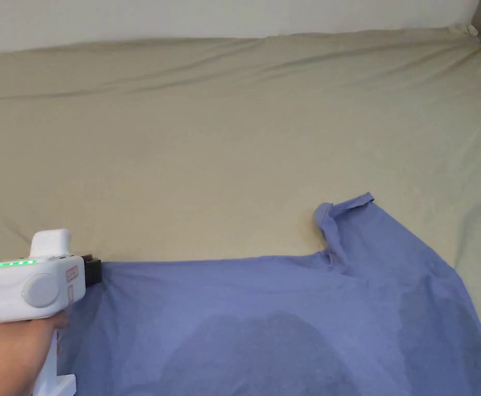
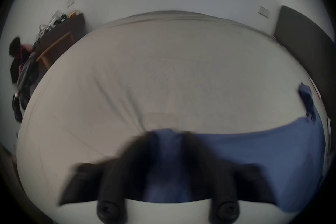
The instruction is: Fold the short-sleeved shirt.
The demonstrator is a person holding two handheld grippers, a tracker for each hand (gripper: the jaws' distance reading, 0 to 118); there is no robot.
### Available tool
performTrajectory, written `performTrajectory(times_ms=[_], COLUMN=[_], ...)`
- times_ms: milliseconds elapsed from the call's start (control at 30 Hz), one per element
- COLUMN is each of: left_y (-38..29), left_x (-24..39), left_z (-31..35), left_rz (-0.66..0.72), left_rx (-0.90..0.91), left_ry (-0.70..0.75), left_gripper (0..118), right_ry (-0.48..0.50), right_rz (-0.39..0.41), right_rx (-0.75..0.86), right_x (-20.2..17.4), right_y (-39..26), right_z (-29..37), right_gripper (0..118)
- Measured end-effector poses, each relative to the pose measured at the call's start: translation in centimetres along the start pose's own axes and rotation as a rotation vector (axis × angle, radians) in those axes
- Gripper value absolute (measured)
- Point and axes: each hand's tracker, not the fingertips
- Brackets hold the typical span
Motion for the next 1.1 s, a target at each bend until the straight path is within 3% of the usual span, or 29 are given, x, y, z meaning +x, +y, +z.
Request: performTrajectory(times_ms=[33,67,167,200,300,333,500,600,633,767,833,867,900,967,1000,1033,1100], left_y=[0.1,0.1,0.0,0.0,-0.1,-0.1,-1.7,-2.8,-3.4,-5.3,-6.1,-6.4,-6.7,-7.2,-7.3,-7.4,-7.6], left_x=[0.8,1.4,1.7,1.8,0.8,0.5,-0.1,-0.4,-0.3,0.0,0.1,0.1,0.1,-0.1,-0.1,-0.1,0.0], left_z=[0.4,1.0,3.9,5.4,10.1,11.8,17.1,18.5,19.0,19.1,18.9,18.8,18.8,18.5,18.3,18.2,18.4], left_rz=[-0.042,-0.071,-0.093,-0.117,-0.129,-0.132,-0.168,-0.168,-0.168,-0.171,-0.172,-0.172,-0.173,-0.164,-0.159,-0.154,-0.157], left_rx=[-0.031,-0.025,0.021,0.042,0.081,0.094,0.1,0.1,0.099,0.084,0.07,0.061,0.056,0.05,0.044,0.038,0.044], left_ry=[-0.029,0.021,-0.019,-0.006,-0.004,-0.006,-0.021,-0.021,-0.017,0.012,0.005,0.01,0.009,0.009,0.008,0.014,0.031], left_gripper=[0,0,0,0,0,0,0,0,0,0,0,0,0,0,0,0,0], right_ry=[0.007,0.025,0.053,0.053,0.066,0.097,0.133,0.004,0.011,0.072,0.104,0.109,0.16,0.291,0.242,0.16,0.161], right_rz=[0.0,-0.001,-0.018,-0.024,-0.036,-0.043,-0.014,0.049,0.073,-0.005,-0.062,-0.066,-0.073,-0.085,-0.009,0.127,0.219], right_rx=[-0.008,-0.02,-0.037,-0.04,-0.119,-0.146,-0.297,-0.394,-0.429,-0.54,-0.505,-0.499,-0.506,-0.47,-0.469,-0.485,-0.463], right_x=[0.0,0.1,0.5,0.8,1.8,2.0,3.0,2.4,2.2,2.1,2.3,2.5,2.5,1.3,0.3,-1.0,-1.5], right_y=[0.2,0.4,1.2,1.5,2.4,2.6,2.1,0.2,-0.6,-3.5,-3.9,-3.5,-3.2,-2.7,-2.6,-2.6,-2.8], right_z=[-0.3,-0.7,-1.8,-2.4,-5.2,-6.6,-14.7,-20.1,-21.7,-25.6,-25.4,-25.2,-25.1,-23.4,-23.0,-22.7,-22.7], right_gripper=[2,2,3,8,89,100,100,100,100,100,98,92,77,4,4,4,4])
